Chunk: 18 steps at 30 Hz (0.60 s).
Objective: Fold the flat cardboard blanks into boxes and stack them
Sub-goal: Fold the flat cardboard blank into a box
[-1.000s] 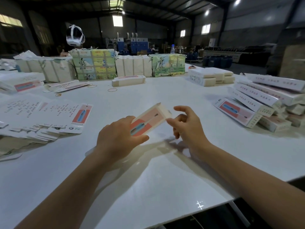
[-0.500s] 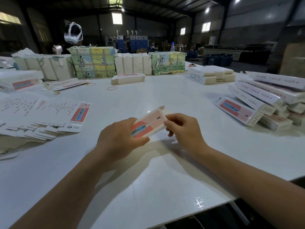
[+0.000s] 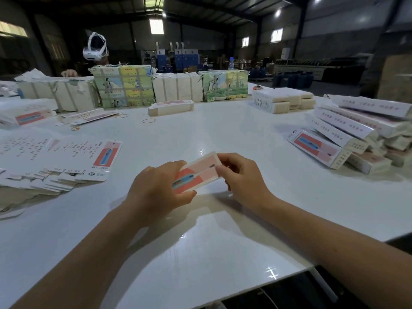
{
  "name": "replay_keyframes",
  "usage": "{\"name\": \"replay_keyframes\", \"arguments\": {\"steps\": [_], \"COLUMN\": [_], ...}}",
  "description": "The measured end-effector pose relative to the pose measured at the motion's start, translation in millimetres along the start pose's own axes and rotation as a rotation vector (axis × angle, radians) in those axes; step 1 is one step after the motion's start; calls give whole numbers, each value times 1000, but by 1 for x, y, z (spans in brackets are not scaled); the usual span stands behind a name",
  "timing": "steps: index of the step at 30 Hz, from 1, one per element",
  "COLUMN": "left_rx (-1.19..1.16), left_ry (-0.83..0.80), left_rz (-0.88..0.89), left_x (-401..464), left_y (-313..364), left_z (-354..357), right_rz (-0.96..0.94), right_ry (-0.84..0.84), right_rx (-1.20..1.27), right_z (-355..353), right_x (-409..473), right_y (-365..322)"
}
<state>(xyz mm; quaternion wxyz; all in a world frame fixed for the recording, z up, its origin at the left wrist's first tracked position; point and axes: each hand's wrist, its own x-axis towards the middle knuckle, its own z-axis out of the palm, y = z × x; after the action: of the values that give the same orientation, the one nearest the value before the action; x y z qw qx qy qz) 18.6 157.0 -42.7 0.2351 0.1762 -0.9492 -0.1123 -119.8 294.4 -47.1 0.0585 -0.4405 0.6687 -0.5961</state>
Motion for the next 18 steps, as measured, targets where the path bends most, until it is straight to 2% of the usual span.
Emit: {"name": "replay_keyframes", "arguments": {"steps": [6, 9, 11, 13, 15, 16, 18], "left_rx": [148, 156, 139, 134, 131, 129, 126], "left_ry": [87, 124, 151, 161, 155, 152, 149], "left_rz": [70, 81, 94, 106, 110, 115, 118], "left_x": [1, 1, 1, 1, 1, 1, 1], "left_y": [13, 14, 14, 13, 14, 14, 15], "left_z": [8, 5, 1, -1, -2, -1, 0], "right_rz": [-64, -153, -117, 117, 452, 551, 538], "right_ry": [-38, 114, 208, 164, -9, -109, -232], "right_rx": [-127, -303, -304, -80, 463, 704, 829], "right_z": [3, -2, -6, -8, -8, -7, -8], "right_x": [-1, 2, 6, 10, 13, 14, 14], "right_y": [1, 0, 0, 1, -1, -2, -1]}}
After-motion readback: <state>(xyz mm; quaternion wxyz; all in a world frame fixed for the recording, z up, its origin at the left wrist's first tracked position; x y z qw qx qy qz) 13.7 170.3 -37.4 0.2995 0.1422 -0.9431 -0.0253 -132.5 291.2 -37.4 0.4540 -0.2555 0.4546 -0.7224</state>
